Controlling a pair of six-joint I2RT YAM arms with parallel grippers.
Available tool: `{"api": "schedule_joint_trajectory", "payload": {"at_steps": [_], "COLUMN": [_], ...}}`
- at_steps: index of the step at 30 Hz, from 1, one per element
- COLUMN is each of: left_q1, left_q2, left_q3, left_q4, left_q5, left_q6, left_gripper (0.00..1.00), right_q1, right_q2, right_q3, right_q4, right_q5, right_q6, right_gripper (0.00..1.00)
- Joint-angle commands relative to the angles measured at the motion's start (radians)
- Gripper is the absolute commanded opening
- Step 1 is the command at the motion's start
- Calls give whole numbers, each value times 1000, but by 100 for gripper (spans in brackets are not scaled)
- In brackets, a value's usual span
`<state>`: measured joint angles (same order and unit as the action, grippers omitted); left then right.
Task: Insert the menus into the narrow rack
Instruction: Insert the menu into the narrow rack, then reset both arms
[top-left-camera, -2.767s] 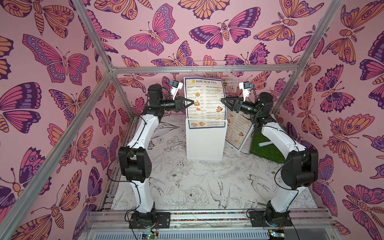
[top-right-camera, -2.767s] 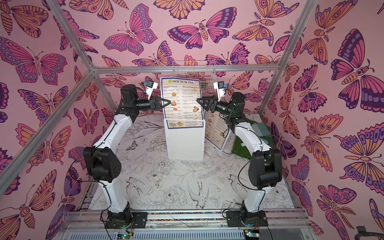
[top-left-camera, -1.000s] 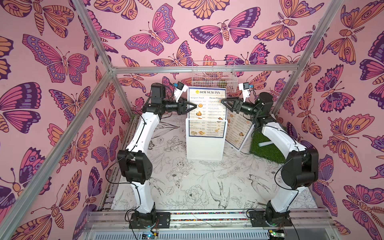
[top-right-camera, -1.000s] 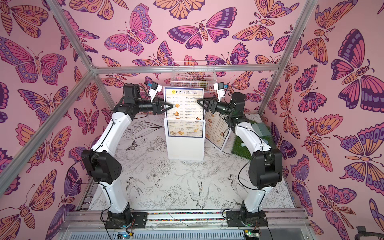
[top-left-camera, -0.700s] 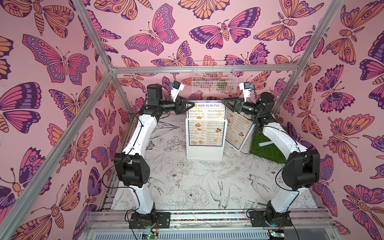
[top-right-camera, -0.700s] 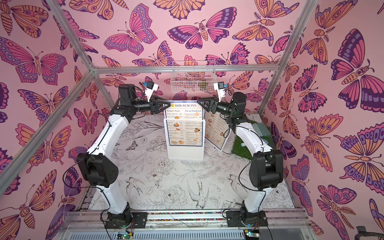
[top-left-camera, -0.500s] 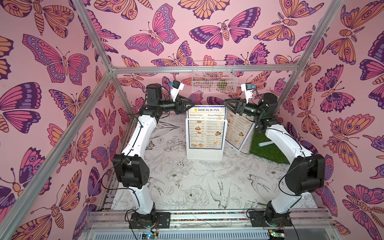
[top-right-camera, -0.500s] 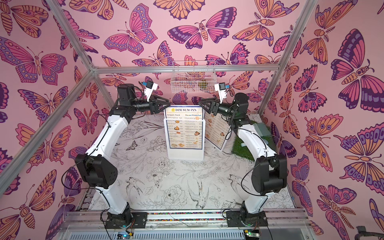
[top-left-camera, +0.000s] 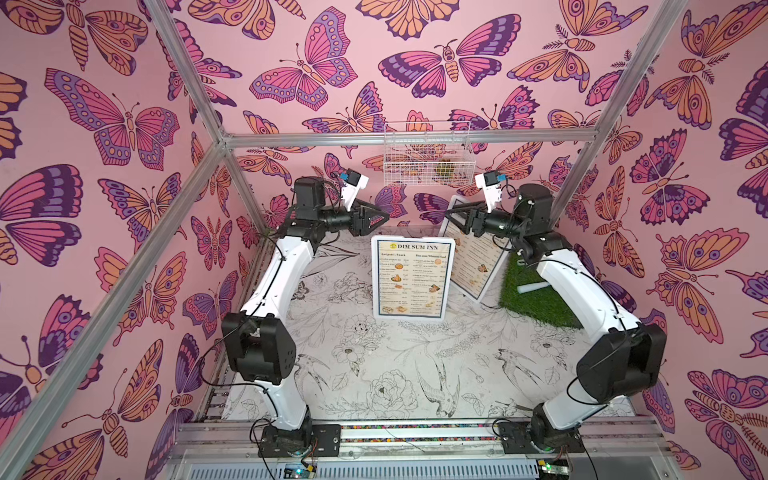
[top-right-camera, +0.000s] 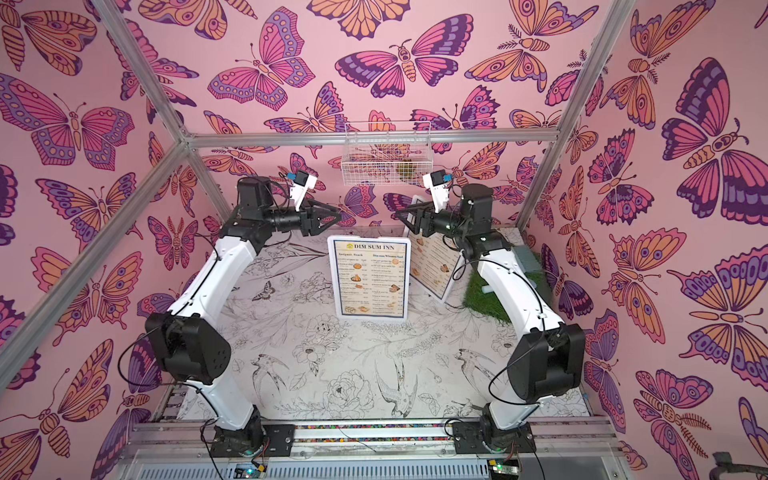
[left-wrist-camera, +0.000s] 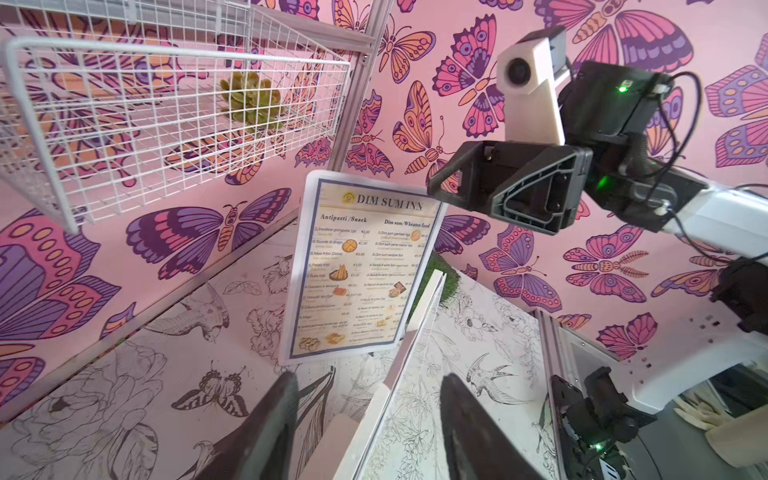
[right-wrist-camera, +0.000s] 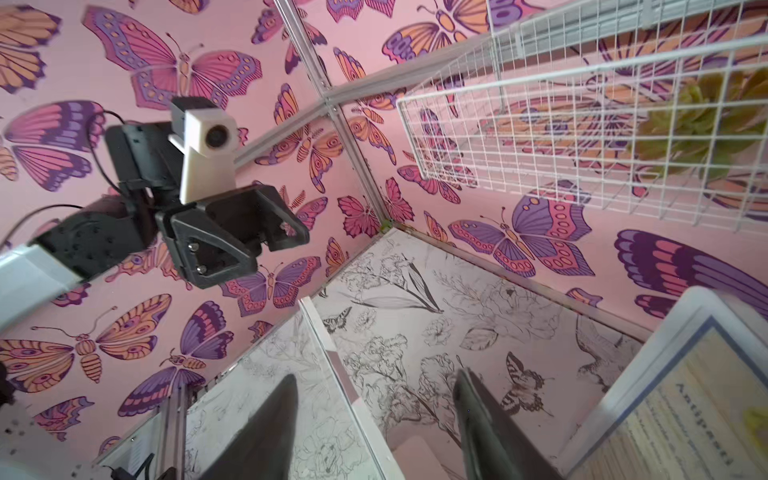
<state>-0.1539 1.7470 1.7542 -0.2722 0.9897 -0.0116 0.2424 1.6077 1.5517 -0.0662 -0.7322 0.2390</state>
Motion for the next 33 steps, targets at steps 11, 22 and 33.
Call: {"api": "schedule_joint_trajectory", "payload": {"at_steps": [11, 22, 33], "left_q1": [23, 19, 102], "left_q2": [-765, -577, -239], "left_q3": [-1022, -1406, -1415], "left_q4": [470, 867, 1198], "left_q5": [-1094, -1359, -1165], "left_q6": [-171, 73, 45], "left_gripper": [99, 99, 99], "right_q1": [8, -88, -242], "right_q2": [-593, -494, -71], "right_q3": [-659, -1114, -1184], "right_q4": [12, 448, 996], "right_q5": [775, 1065, 759], "right_q6": [-47, -189, -197], "right_gripper": [99, 99, 99]}}
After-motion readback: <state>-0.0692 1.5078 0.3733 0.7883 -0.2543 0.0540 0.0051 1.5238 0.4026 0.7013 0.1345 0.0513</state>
